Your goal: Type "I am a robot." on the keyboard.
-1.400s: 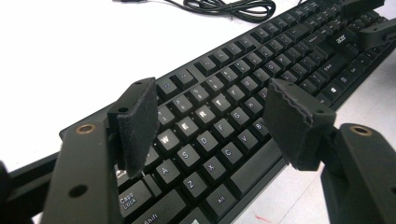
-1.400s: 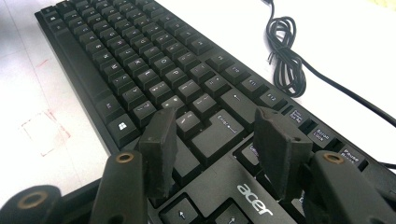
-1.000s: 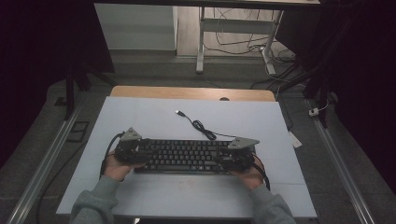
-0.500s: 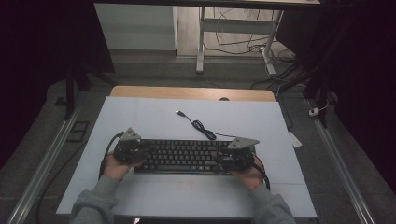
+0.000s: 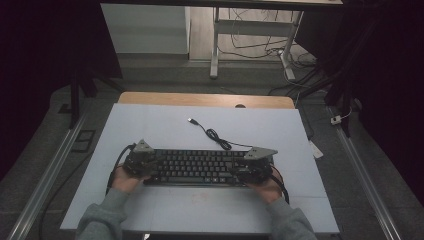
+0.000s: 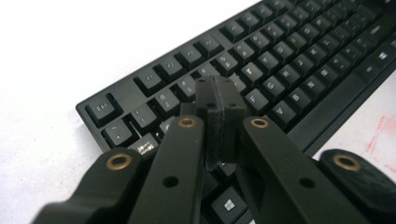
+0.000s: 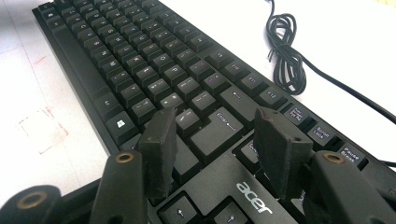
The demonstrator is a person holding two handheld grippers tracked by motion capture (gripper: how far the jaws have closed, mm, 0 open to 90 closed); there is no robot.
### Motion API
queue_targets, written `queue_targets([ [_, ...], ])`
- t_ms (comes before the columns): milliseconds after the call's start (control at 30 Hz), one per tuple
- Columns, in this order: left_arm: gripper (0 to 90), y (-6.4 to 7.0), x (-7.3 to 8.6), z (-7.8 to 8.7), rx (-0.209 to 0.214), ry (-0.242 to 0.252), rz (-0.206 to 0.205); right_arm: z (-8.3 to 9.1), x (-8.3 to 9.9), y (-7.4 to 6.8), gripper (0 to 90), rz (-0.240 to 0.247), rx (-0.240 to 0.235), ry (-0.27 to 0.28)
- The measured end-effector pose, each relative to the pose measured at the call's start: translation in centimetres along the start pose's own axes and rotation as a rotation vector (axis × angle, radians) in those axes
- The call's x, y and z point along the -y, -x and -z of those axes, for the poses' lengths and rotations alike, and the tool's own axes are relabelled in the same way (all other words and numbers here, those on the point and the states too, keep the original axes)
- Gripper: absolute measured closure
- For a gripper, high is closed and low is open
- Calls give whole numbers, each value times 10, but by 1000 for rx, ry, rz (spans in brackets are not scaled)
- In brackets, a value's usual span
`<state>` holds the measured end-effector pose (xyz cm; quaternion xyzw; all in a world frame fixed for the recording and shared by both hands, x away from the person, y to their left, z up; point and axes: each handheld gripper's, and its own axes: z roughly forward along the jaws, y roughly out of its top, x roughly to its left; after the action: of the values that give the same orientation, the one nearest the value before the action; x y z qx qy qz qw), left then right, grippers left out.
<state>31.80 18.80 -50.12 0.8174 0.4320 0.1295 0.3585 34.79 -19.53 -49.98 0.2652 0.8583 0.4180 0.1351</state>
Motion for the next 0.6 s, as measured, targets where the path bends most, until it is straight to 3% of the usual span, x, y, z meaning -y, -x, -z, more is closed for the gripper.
queue_targets([
  [267,889,-1,5,-9,-20,-59,-15,0,0,0,494,0,0,-1],
  [600,888,-3,8,-13,-29,-81,-12,0,0,0,494,0,0,0],
])
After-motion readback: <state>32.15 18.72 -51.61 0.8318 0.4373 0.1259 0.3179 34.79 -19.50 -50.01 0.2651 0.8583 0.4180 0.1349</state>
